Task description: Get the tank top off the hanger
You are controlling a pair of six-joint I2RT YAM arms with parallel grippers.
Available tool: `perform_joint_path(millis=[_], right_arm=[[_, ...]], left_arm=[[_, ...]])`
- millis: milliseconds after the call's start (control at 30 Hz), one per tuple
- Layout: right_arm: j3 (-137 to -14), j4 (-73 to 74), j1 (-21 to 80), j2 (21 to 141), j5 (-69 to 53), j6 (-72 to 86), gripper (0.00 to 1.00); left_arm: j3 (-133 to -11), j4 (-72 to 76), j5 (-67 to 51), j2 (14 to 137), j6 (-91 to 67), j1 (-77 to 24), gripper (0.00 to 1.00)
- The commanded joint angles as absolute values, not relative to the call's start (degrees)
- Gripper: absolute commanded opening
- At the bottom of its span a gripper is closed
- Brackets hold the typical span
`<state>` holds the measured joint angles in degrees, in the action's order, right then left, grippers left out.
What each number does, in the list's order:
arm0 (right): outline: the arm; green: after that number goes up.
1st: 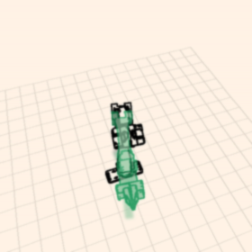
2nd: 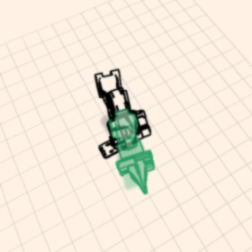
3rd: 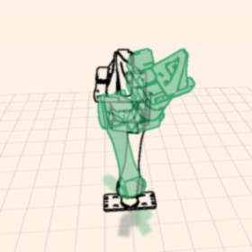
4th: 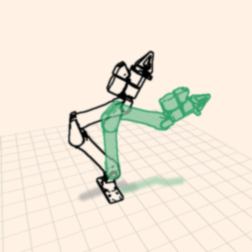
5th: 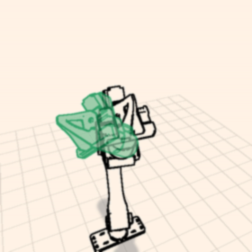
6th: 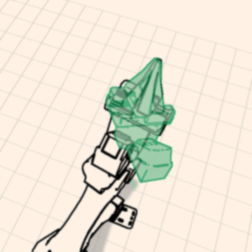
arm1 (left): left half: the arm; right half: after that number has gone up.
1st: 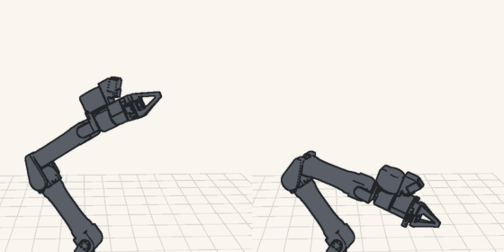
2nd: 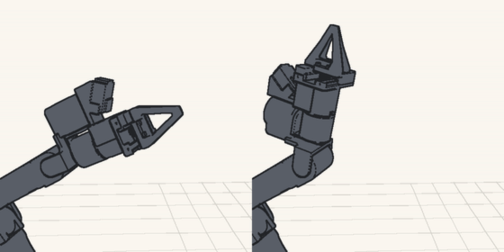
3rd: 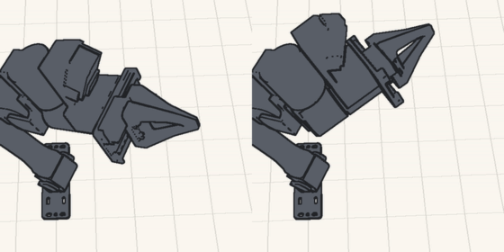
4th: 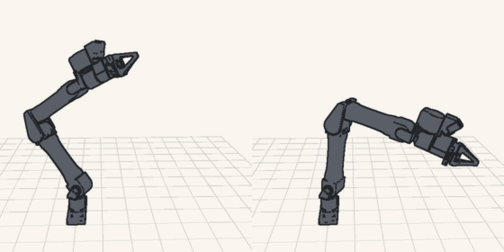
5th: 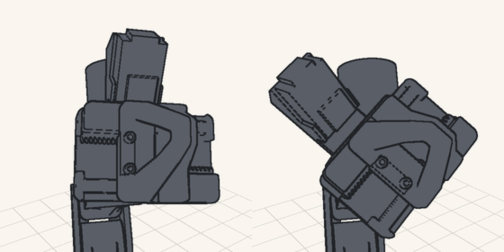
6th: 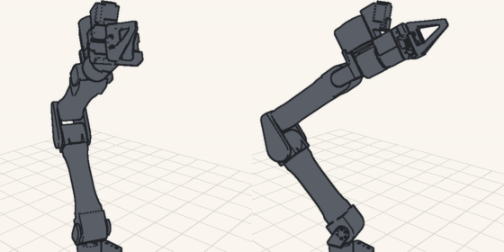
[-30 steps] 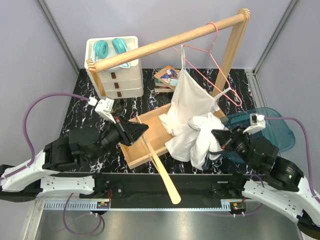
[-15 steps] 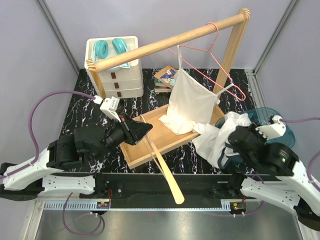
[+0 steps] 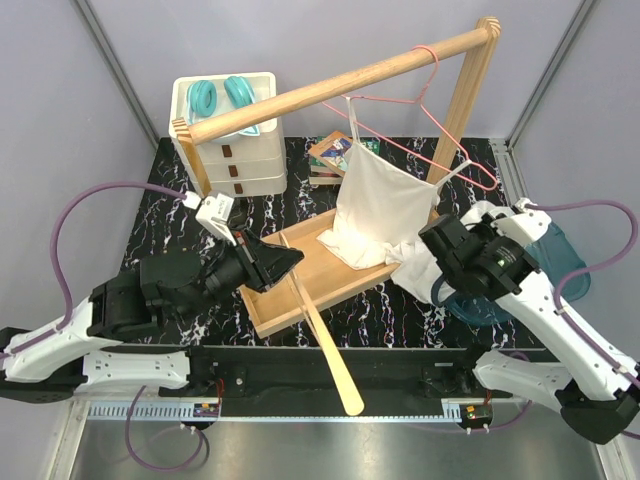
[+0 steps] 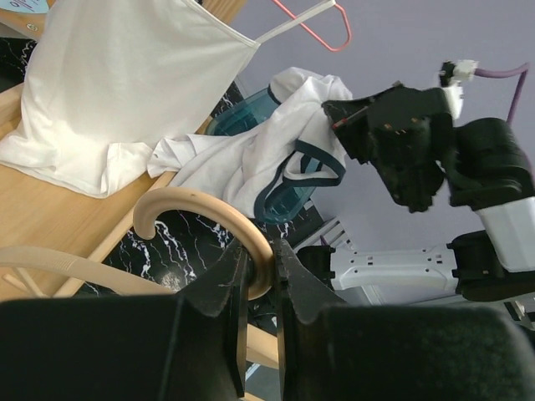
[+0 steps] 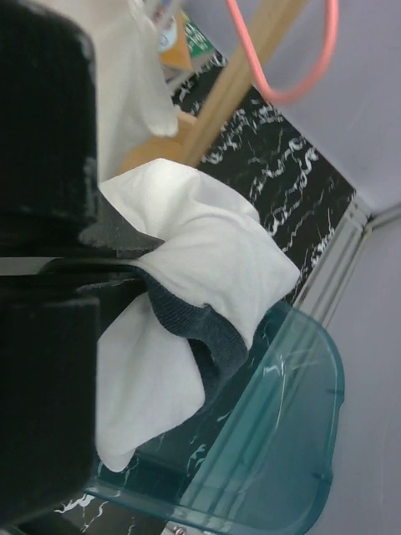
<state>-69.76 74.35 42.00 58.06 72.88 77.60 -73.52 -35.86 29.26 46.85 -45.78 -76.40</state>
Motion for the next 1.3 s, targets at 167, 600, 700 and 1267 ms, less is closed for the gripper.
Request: perform_joint_path(millis=[167, 600, 700, 1267], right_arm=[[-65.11, 40.08, 15.22, 53.17, 56.96, 44.49, 0.0], [-84.54, 34.28, 5.36, 58.45, 62.22, 21.11, 0.01], [-86.05, 34.01, 5.36, 58.36, 63.1, 18.29, 0.06], [-73.65, 50.09, 4.92, 54.58, 46.59, 36.82, 0.88]], left_arm=[[-73.21, -31.64, 26.11, 46.14, -47.82, -76.38, 0.0], [-74.36, -32.08, 26.1, 47.55, -45.7, -76.38, 0.0], [-74.53, -32.78, 26.54, 47.2, -45.53, -76.38, 0.0], [-73.92, -33.57, 26.63, 47.29, -48.43, -76.38, 0.0]])
